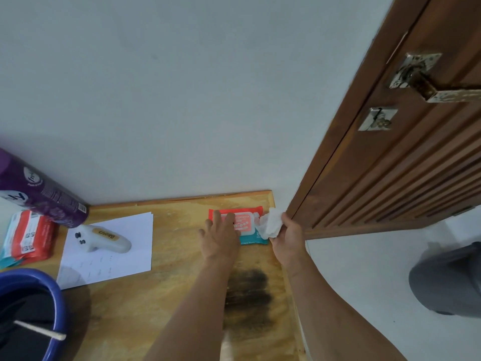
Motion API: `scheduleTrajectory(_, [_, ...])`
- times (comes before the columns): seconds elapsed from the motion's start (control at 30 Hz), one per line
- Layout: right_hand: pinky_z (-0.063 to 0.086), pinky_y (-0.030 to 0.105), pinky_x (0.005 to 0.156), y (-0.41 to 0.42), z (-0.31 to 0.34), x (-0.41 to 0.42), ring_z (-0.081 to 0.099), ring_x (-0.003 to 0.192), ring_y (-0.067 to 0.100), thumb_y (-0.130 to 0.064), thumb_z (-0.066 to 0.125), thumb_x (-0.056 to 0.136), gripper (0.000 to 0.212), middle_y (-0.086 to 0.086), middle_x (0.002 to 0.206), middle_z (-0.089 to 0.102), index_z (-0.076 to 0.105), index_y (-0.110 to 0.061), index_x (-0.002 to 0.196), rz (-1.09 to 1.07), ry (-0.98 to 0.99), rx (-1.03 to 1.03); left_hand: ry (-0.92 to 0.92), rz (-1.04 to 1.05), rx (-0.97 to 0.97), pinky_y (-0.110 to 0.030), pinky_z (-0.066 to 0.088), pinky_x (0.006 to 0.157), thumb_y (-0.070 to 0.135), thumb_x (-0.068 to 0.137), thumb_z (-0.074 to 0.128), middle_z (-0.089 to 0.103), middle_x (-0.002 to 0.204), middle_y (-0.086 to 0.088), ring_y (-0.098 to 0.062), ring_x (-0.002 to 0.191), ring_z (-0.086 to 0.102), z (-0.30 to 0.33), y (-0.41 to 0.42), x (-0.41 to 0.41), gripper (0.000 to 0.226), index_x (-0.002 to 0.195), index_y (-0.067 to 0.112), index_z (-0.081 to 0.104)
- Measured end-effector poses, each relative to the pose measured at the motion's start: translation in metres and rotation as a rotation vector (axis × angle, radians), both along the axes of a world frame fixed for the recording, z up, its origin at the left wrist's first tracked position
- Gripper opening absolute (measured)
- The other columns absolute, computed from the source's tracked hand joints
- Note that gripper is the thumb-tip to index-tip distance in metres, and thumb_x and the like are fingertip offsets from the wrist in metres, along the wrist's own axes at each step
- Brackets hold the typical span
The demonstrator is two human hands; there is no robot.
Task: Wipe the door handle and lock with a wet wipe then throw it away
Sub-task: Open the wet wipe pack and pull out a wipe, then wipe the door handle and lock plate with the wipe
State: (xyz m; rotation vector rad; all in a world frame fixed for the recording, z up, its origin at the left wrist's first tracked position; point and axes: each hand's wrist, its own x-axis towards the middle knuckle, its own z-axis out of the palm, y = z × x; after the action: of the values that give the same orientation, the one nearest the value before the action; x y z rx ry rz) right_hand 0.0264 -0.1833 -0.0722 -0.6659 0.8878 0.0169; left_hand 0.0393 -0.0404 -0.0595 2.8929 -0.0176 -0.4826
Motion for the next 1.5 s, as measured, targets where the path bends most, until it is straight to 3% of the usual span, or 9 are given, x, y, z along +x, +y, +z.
scheduleTrajectory(0.13, [0.055,0.034,0.084,0.001,0.01,0.002,0.058,0.109,0.026,-0.028,0.06,0.094,0.037,0.015,0.113,0.059,0.051,-0.01,0.125,0.122,-0.019,-0.06,-0.104,0.149,-0.182,-0.043,0.041,0.108,0.033,0.096,0.053,0.048,0.138,0.001,-0.02,0.126,0.046,0.007,-0.003,-0.002,0.04,0.136,0.032,0.053])
scheduleTrajectory(0.3, [0.052,0.036,0.083,0.002,0.042,0.005,0.058,0.092,0.024,-0.026,0.057,0.095,0.032,0.013,0.097,0.063,0.061,-0.003,0.117,0.265,-0.129,-0.029,0.061,0.286,-0.875,-0.032,0.057,0.087,0.034,0.096,0.057,0.073,0.104,0.005,-0.011,0.092,0.065,0.036,-0.014,-0.005,0.026,0.109,0.019,0.074])
scheduleTrajectory(0.53, [0.054,0.035,0.082,0.01,0.068,0.009,0.062,0.095,0.027,-0.006,0.058,0.092,0.025,0.018,0.106,0.067,0.066,0.0,0.115,0.517,-0.175,-0.146,0.125,0.565,-1.201,-0.034,0.055,0.073,0.018,0.09,0.068,0.073,0.085,-0.005,-0.02,0.078,0.064,0.063,0.002,0.003,0.011,0.088,0.011,0.076])
scheduleTrajectory(0.7, [0.056,0.036,0.074,0.018,0.07,0.012,0.061,0.097,0.03,0.007,0.063,0.084,0.018,0.015,0.113,0.065,0.064,-0.009,0.092,0.402,-0.136,-0.196,0.157,0.716,-1.297,-0.035,0.051,0.063,0.007,0.087,0.067,0.063,0.077,-0.012,-0.028,0.074,0.059,0.076,0.017,0.011,0.011,0.076,0.006,0.066])
scheduleTrajectory(0.9, [0.057,0.037,0.071,0.02,0.073,0.011,0.06,0.106,0.033,-0.002,0.062,0.088,0.032,0.015,0.117,0.063,0.056,-0.013,0.117,0.371,-0.067,-0.155,0.225,0.823,-1.249,-0.042,0.06,0.077,0.013,0.09,0.065,0.069,0.088,-0.011,-0.022,0.076,0.066,0.078,0.028,0.01,0.022,0.103,-0.004,0.063])
scheduleTrajectory(1.07, [0.059,0.042,0.078,0.012,0.093,0.001,0.059,0.114,0.036,-0.014,0.073,0.081,0.048,0.02,0.124,0.061,0.059,-0.003,0.126,0.479,-0.038,-0.073,0.284,0.825,-1.366,-0.033,0.055,0.059,0.004,0.087,0.063,0.066,0.089,-0.015,-0.026,0.078,0.064,0.099,0.013,0.009,0.013,0.099,0.0,0.065])
scheduleTrajectory(1.2, [0.054,0.047,0.092,-0.022,0.127,-0.009,0.061,0.115,0.037,-0.01,0.067,0.086,0.042,0.023,0.123,0.065,0.057,0.0,0.126,0.431,-0.096,-0.057,0.313,0.67,-1.34,-0.022,0.046,0.041,0.001,0.088,0.059,0.064,0.061,-0.005,-0.013,0.046,0.059,0.13,-0.011,0.007,0.005,0.091,-0.001,0.063])
scheduleTrajectory(1.33, [0.058,0.044,0.076,-0.078,0.187,-0.016,0.065,0.098,0.031,-0.004,0.053,0.095,0.02,0.018,0.109,0.069,0.06,-0.005,0.113,0.384,-0.215,-0.065,0.053,0.418,-1.094,-0.031,0.055,0.076,0.021,0.092,0.06,0.071,0.113,-0.006,-0.021,0.093,0.069,0.159,-0.059,0.009,0.024,0.114,0.013,0.065])
scheduleTrajectory(1.5, [0.061,0.044,0.073,-0.164,0.275,-0.011,0.067,0.103,0.031,-0.005,0.057,0.093,0.028,0.016,0.109,0.072,0.06,-0.008,0.121,0.31,-0.334,-0.223,-0.415,-0.07,-0.516,-0.038,0.028,0.119,0.034,0.101,0.045,0.027,0.162,0.0,-0.02,0.149,0.026,0.199,-0.129,0.009,0.057,0.154,0.023,0.028])
